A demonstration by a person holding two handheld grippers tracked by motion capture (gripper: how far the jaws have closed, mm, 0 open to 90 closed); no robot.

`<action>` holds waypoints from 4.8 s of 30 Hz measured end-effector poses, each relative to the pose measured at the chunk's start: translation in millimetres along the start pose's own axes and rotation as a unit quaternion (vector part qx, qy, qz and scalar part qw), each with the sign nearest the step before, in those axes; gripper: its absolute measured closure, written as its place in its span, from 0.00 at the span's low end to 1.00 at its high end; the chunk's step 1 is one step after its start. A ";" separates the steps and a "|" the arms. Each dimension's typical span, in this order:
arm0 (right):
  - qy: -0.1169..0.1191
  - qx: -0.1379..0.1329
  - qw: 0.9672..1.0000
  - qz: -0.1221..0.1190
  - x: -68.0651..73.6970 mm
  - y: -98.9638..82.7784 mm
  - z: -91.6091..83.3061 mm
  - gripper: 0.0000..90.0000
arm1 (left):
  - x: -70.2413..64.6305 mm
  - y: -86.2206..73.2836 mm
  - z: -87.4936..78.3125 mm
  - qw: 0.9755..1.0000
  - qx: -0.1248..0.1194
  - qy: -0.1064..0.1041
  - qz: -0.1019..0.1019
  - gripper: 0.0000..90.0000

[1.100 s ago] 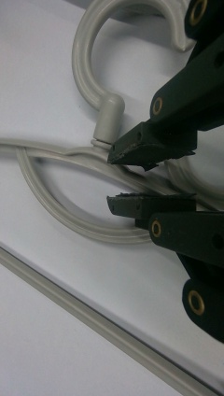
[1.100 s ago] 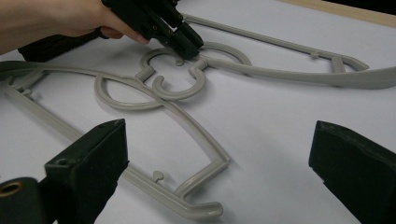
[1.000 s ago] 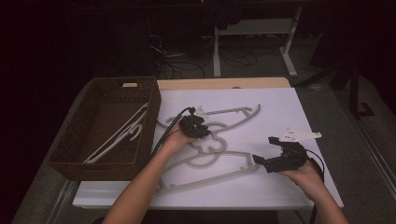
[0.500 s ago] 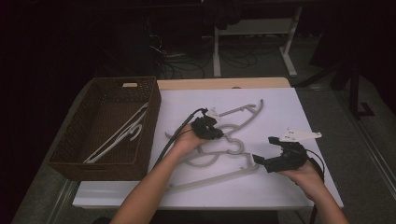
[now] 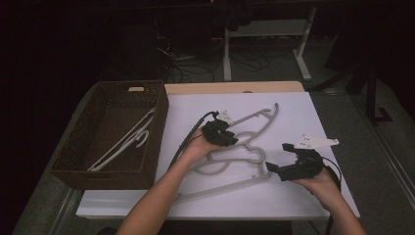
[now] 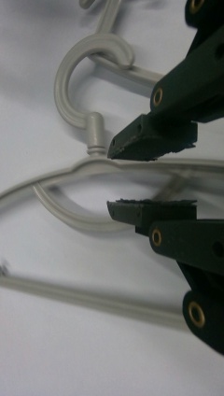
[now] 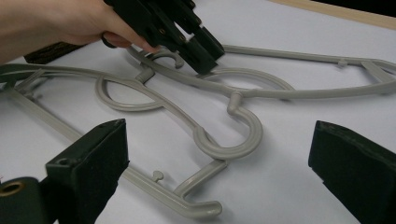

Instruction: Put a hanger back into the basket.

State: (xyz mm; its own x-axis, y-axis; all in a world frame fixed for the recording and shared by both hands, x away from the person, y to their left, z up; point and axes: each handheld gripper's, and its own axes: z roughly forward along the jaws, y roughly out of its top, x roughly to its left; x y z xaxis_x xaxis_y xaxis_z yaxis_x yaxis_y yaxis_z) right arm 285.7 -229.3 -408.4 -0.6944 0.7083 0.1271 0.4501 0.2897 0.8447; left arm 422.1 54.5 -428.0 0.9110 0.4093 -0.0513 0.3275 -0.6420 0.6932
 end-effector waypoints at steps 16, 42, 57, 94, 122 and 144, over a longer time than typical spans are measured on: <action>0.000 0.004 1.000 0.000 1.2 -0.1 1.8 0.05 | -4.0 -31.7 2.7 1.000 0.028 -0.007 -0.001 0.70; 0.001 0.004 1.000 0.002 -0.2 -0.4 2.9 0.05 | -6.0 -25.8 3.7 0.998 0.052 -0.011 0.045 0.92; -0.003 0.000 1.000 0.003 -1.3 0.0 0.2 0.05 | -3.4 -2.0 -33.6 1.000 0.015 -0.011 0.012 0.92; -0.003 0.005 1.000 0.002 0.2 1.3 4.6 0.05 | 43.8 -56.0 -291.5 0.995 -0.027 0.067 -0.076 0.92; -0.005 0.007 1.000 0.005 -0.9 0.8 6.5 0.05 | 73.0 -173.6 -316.9 0.985 -0.002 0.078 -0.154 0.91; -0.006 0.006 1.000 0.008 -1.6 0.8 5.6 0.05 | 74.0 -187.2 -318.9 0.983 -0.016 0.101 -0.155 0.73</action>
State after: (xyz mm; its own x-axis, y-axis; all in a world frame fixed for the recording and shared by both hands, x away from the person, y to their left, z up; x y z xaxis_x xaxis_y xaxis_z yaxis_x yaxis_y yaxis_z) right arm 290.3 -226.6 -410.9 -0.6802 0.7208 0.1334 0.4676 0.2865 0.8362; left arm 348.2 411.7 -332.3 0.6991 0.7046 -0.1216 0.5703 -0.4468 0.6892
